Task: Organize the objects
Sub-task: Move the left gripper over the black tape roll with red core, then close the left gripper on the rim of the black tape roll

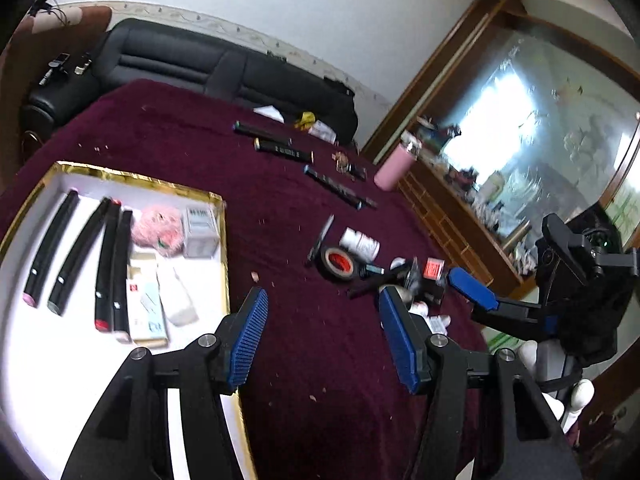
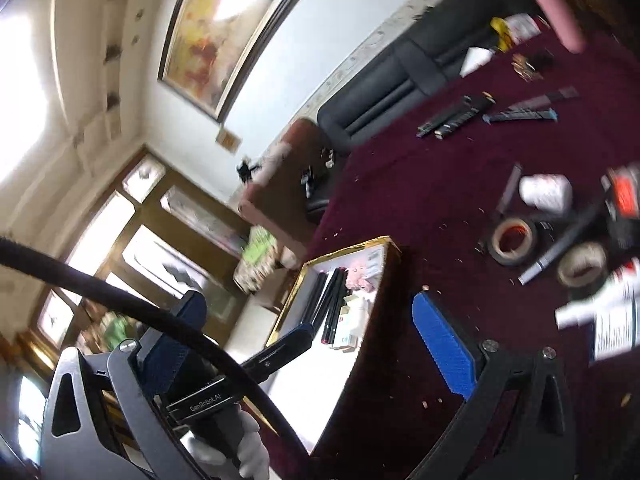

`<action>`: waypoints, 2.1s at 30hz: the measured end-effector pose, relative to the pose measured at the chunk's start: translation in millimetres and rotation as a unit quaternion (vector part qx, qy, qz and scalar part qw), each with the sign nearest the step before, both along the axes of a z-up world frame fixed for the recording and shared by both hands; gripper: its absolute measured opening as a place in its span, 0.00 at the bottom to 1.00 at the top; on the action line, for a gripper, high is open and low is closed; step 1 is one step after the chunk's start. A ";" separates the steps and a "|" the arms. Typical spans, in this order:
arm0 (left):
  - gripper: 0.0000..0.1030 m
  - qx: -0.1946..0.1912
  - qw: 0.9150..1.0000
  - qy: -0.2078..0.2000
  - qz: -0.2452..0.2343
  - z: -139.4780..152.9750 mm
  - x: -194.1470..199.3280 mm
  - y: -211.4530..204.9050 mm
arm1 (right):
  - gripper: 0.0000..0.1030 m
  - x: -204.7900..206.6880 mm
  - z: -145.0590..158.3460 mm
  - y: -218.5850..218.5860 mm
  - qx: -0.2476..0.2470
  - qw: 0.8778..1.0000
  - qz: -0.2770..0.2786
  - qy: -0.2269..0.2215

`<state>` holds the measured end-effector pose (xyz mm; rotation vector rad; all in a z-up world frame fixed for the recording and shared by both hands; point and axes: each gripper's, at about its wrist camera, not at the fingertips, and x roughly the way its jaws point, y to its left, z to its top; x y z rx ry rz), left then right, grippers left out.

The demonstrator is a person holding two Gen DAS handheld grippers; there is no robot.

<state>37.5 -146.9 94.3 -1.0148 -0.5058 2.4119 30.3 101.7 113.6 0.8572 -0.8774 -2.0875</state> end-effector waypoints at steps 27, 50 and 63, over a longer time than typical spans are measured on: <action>0.34 -0.194 0.977 -0.088 -0.016 -82.2 -131.3 171.9 | 1.00 27.3 -85.0 167.6 -0.078 0.986 -0.116 -0.087; 0.35 -0.211 0.971 -0.088 -0.074 -64.8 -48.4 104.4 | 1.00 29.5 -97.8 139.8 -0.037 0.988 -0.079 -0.129; 0.51 -0.241 0.969 -0.036 -0.045 -85.8 -52.3 133.1 | 1.00 17.8 -62.3 102.1 0.062 0.989 -0.043 -0.124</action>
